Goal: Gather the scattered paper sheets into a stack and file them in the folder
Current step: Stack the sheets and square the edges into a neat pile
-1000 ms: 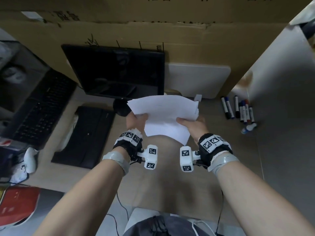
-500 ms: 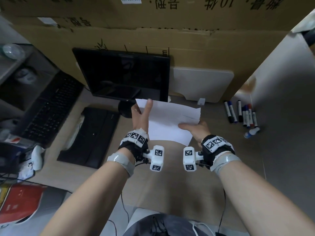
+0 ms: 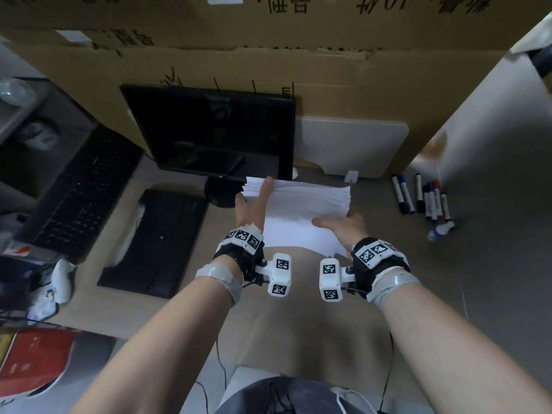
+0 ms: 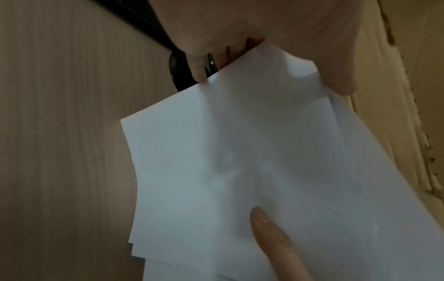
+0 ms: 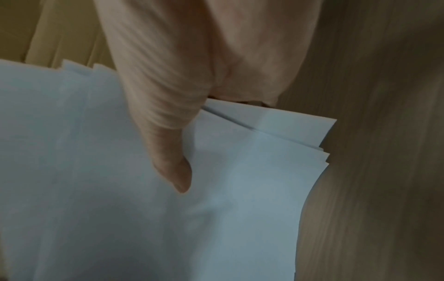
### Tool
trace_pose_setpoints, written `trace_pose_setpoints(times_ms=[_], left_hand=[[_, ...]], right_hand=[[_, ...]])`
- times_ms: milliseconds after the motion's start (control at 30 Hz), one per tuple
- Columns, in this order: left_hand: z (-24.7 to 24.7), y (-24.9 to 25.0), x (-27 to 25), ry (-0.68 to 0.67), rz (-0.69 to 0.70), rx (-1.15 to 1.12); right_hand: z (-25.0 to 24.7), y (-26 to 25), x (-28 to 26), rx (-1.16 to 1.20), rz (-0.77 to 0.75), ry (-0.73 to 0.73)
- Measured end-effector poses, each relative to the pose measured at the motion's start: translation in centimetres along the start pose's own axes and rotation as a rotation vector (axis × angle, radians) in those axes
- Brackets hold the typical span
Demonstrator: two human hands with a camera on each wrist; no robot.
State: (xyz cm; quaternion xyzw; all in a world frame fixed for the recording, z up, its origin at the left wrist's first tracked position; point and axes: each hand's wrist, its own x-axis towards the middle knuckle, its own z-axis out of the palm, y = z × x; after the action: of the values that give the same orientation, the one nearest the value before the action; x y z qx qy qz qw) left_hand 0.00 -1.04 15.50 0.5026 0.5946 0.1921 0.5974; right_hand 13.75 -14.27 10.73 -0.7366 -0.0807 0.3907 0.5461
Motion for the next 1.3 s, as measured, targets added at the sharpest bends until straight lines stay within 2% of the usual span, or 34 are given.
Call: trace_pose_setpoints(times_ms=[200,367,467,533,733,867,1067,1200,1300], left_hand=[[-0.4,-0.1,0.7,-0.021,-0.019,-0.076],[-0.3,-0.6,1.3,-0.025,-0.044,-0.138],[0.0,-1.1,1.5,-0.028,0.043,-0.035],[0.2,-1.8,2.0,-0.054,0.047,0.058],[-0.9,-1.2,2.5,-0.062,0.020,0.233],[-1.3,-1.4,1.9,-0.072,0.037,0.186],[-1.6,-1.8,2.2,-0.062,0.019,0.267],[-2.1,-1.5,1.7,-0.096,0.025,0.341],[-2.3,-1.3,1.6,-0.121,0.042,0.419]], right_hand=[[0.5,1.6,0.9,0.133,0.034,0.077],[0.5,3.3,1.6,-0.009,0.130,0.146],[0.4,4.0,2.7,-0.058,0.173,0.221],[0.4,4.3,3.4,-0.068,0.176,0.284],[-0.1,4.9,2.6,-0.143,0.038,0.389],[-0.2,4.5,1.6,-0.095,-0.020,0.461],[-1.4,4.1,0.6,0.012,-0.043,0.429],[-1.8,4.0,0.5,0.206,0.033,0.374],[-1.5,3.9,1.0,0.263,0.088,0.337]])
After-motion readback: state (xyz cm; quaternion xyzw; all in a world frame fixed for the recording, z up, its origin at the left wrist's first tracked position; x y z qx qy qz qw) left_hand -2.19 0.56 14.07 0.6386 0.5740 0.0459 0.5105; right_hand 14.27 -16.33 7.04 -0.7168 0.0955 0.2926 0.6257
